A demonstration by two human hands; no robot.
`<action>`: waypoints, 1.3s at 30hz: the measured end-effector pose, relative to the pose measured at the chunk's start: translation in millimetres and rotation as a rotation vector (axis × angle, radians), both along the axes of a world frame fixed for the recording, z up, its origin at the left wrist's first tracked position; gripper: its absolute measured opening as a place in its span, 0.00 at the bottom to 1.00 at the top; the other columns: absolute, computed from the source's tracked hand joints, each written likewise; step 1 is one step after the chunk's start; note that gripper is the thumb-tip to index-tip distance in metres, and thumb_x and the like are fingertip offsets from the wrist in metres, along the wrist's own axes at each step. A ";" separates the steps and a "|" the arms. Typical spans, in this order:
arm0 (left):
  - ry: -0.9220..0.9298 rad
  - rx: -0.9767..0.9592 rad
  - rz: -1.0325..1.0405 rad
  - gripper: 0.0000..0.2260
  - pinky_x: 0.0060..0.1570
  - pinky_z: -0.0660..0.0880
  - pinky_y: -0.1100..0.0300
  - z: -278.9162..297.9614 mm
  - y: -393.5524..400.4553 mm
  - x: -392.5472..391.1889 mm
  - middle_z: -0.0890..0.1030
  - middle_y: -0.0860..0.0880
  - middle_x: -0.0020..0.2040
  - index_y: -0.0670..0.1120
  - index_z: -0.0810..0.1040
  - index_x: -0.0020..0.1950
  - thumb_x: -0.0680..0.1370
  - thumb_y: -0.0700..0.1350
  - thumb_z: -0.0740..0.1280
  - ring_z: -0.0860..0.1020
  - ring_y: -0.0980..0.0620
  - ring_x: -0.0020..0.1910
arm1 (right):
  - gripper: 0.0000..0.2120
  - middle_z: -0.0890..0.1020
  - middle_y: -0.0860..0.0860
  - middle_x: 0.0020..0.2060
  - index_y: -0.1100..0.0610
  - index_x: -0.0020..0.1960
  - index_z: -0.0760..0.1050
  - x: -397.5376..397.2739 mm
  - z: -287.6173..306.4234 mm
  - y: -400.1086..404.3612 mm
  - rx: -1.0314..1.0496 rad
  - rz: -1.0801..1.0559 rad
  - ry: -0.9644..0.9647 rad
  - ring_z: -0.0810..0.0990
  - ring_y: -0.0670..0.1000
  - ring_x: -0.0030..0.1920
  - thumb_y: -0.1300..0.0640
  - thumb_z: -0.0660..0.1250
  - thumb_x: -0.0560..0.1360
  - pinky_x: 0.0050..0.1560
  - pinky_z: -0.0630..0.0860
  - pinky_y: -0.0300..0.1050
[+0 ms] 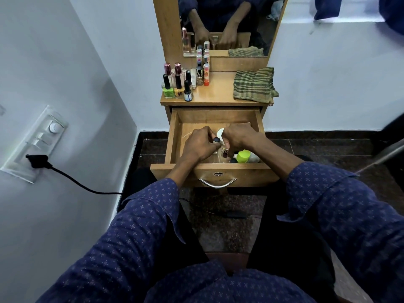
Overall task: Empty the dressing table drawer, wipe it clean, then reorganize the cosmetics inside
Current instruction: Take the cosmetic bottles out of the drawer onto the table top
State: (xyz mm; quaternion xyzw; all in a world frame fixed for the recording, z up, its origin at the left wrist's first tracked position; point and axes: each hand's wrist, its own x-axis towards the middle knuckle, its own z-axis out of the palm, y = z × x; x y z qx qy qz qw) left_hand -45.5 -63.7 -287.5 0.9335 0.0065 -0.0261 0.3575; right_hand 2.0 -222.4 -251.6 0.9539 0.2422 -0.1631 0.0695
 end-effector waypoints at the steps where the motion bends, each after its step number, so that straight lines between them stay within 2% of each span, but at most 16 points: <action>1: 0.002 -0.002 0.003 0.11 0.49 0.81 0.47 -0.5 -0.1 0.1 0.83 0.54 0.47 0.52 0.79 0.50 0.71 0.50 0.76 0.81 0.51 0.46 | 0.17 0.81 0.52 0.42 0.50 0.44 0.76 -1.1 -0.2 0.1 -0.016 0.005 -0.002 0.80 0.55 0.43 0.48 0.83 0.67 0.41 0.74 0.46; 4: 0.000 0.002 0.015 0.11 0.51 0.81 0.46 -1.0 0.3 0.4 0.84 0.52 0.48 0.53 0.79 0.50 0.72 0.51 0.76 0.82 0.49 0.48 | 0.19 0.80 0.52 0.47 0.51 0.51 0.78 -2.9 -1.1 1.3 -0.025 0.030 -0.030 0.81 0.57 0.50 0.46 0.82 0.67 0.36 0.66 0.42; 6: 0.002 -0.007 0.029 0.11 0.51 0.82 0.45 -1.2 0.4 0.6 0.84 0.52 0.48 0.53 0.79 0.51 0.72 0.51 0.76 0.82 0.49 0.49 | 0.20 0.81 0.53 0.51 0.51 0.55 0.79 -2.4 -1.8 2.6 0.002 0.043 -0.027 0.81 0.57 0.53 0.47 0.81 0.68 0.34 0.63 0.44; 10: 0.002 -0.036 0.064 0.10 0.51 0.82 0.45 -1.9 1.3 1.9 0.85 0.52 0.46 0.52 0.79 0.50 0.72 0.50 0.77 0.83 0.49 0.47 | 0.20 0.80 0.51 0.49 0.51 0.55 0.78 1.6 0.5 2.2 0.078 0.036 0.000 0.75 0.53 0.47 0.48 0.80 0.68 0.34 0.61 0.45; 14: 0.010 -0.054 0.082 0.11 0.50 0.82 0.45 -3.2 2.3 2.9 0.85 0.52 0.45 0.53 0.79 0.47 0.70 0.53 0.76 0.83 0.48 0.47 | 0.17 0.77 0.47 0.45 0.49 0.54 0.79 0.1 -0.9 -0.5 0.093 0.044 -0.020 0.75 0.52 0.46 0.48 0.79 0.69 0.35 0.63 0.45; 17: 0.011 -0.071 0.085 0.11 0.50 0.83 0.45 -5.4 2.6 3.8 0.84 0.53 0.45 0.54 0.78 0.47 0.68 0.53 0.75 0.83 0.49 0.46 | 0.12 0.81 0.47 0.44 0.47 0.46 0.79 -2.4 -3.8 -1.9 0.103 0.038 -0.035 0.80 0.53 0.46 0.47 0.79 0.69 0.41 0.72 0.47; 19: 0.007 -0.067 0.088 0.10 0.51 0.83 0.45 -6.2 2.8 4.3 0.84 0.53 0.45 0.54 0.78 0.47 0.70 0.51 0.76 0.83 0.50 0.47 | 0.12 0.81 0.48 0.42 0.47 0.43 0.77 -4.7 -3.8 -1.2 0.086 0.037 -0.059 0.81 0.55 0.47 0.47 0.79 0.69 0.42 0.71 0.48; 22: 0.008 -0.061 0.084 0.10 0.51 0.83 0.45 -6.7 3.0 3.9 0.84 0.53 0.45 0.54 0.78 0.47 0.71 0.49 0.77 0.83 0.51 0.46 | 0.13 0.81 0.50 0.43 0.49 0.44 0.78 -6.5 -2.9 0.9 0.066 0.034 -0.082 0.80 0.55 0.46 0.45 0.80 0.69 0.40 0.68 0.47; 27: 0.004 -0.041 0.081 0.10 0.50 0.83 0.46 -7.0 3.3 3.9 0.84 0.54 0.44 0.55 0.77 0.45 0.71 0.49 0.78 0.83 0.51 0.46 | 0.20 0.82 0.53 0.44 0.51 0.48 0.80 -7.7 -1.7 2.0 -0.023 0.022 -0.098 0.82 0.55 0.47 0.42 0.82 0.65 0.43 0.72 0.46; 30: -0.004 -0.032 0.070 0.10 0.51 0.83 0.46 -7.7 3.0 3.6 0.84 0.53 0.46 0.55 0.76 0.46 0.72 0.49 0.78 0.83 0.50 0.47 | 0.23 0.84 0.55 0.50 0.55 0.55 0.82 -10.0 -3.6 2.6 -0.083 0.013 -0.136 0.81 0.55 0.47 0.42 0.82 0.67 0.43 0.71 0.45; 33: -0.010 -0.039 0.070 0.10 0.50 0.82 0.46 -7.1 3.3 3.5 0.84 0.53 0.45 0.55 0.77 0.46 0.73 0.48 0.77 0.83 0.51 0.46 | 0.22 0.85 0.56 0.52 0.56 0.58 0.81 -11.4 -5.1 4.6 -0.108 0.010 -0.151 0.83 0.55 0.51 0.45 0.80 0.71 0.42 0.69 0.44; 36: -0.009 -0.037 0.082 0.09 0.50 0.83 0.45 -6.8 3.6 4.5 0.85 0.52 0.45 0.53 0.79 0.48 0.72 0.48 0.77 0.83 0.51 0.45 | 0.21 0.84 0.55 0.50 0.56 0.57 0.80 -11.6 -2.2 6.8 -0.110 0.011 -0.140 0.78 0.55 0.45 0.44 0.79 0.71 0.36 0.65 0.42; 39: -0.015 -0.029 0.096 0.10 0.50 0.82 0.46 -4.9 3.5 3.7 0.85 0.52 0.46 0.51 0.79 0.49 0.72 0.48 0.77 0.83 0.50 0.46 | 0.21 0.80 0.53 0.46 0.56 0.55 0.80 -5.5 2.6 7.8 -0.050 -0.011 -0.088 0.76 0.55 0.43 0.43 0.80 0.70 0.41 0.72 0.45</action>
